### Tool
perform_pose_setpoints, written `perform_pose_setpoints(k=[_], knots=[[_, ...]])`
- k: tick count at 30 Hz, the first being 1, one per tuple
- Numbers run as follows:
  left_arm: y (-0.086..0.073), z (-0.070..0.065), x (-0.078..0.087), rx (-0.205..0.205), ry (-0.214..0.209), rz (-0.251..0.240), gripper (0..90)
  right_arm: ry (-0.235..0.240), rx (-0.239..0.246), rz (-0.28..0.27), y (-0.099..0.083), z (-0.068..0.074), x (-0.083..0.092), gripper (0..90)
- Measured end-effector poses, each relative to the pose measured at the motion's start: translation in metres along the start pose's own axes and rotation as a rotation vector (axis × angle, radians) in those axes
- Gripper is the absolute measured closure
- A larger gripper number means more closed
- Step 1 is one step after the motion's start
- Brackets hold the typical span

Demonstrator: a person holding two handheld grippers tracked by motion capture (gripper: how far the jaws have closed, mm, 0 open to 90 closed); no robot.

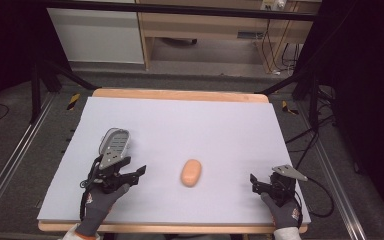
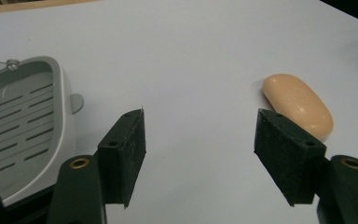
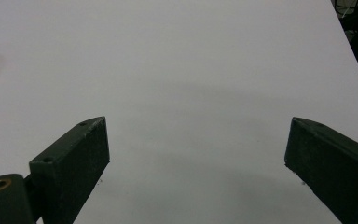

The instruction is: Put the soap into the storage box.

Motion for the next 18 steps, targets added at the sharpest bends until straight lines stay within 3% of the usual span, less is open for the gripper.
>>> perform_pose_setpoints(k=[18], knots=[[0.02, -0.036, -0.029, -0.029, -0.053, 0.008, 31.2, -0.004, 0.003, 0.008, -0.001, 0.0, -0.001, 6.6]])
Point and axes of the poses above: each handheld gripper's, and its own axes: x roughly backward along the jaws, y roughly out of its top, z roughly to its left, the point moved 4 cm from there along -x, roughly forward along the jaws, and after that the axes turned 4 degrees about x, right-handed, at the moved point
